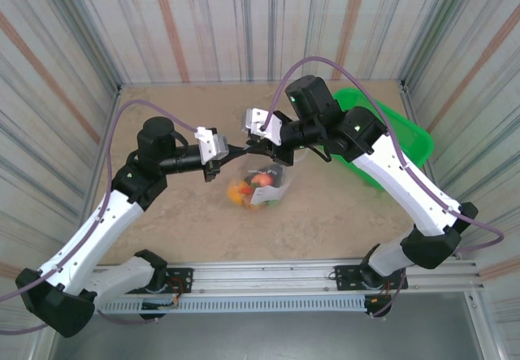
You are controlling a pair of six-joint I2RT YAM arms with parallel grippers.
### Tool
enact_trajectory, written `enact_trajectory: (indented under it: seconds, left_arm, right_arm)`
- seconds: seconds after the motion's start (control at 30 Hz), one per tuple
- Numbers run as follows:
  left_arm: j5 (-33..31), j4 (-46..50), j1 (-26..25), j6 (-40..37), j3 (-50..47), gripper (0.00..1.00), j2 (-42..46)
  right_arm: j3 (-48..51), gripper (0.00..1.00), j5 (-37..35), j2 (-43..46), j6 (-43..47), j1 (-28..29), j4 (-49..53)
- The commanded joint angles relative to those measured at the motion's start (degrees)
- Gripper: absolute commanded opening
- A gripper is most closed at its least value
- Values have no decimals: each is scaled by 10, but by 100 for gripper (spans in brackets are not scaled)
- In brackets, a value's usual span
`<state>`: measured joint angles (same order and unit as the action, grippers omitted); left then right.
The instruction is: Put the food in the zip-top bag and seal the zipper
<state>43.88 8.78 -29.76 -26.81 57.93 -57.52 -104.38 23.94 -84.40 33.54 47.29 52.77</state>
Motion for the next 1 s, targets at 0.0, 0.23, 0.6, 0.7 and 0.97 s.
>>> enact_trajectory:
  seconds: [0.0, 0.23, 0.6, 0.7, 0.97]
  left_arm:
    - [8, -7, -4, -7, -4, 0, 13]
    - [8, -9, -4, -8, -5, 0, 14]
    - [9, -10, -4, -10, -5, 0, 13]
    - [4, -10, -4, -11, -7, 0, 15]
    - [-31, -23, -3, -7, -12, 0, 27]
  right_arm:
    - [4, 21, 10, -9, 0, 1, 8]
    - [14, 21, 11, -6, -4, -4, 3]
    - [20, 9, 19, -4, -7, -8, -4]
    - [20, 2, 21, -3, -8, -10, -6]
    - [26, 1, 11, 5, -8, -19, -12]
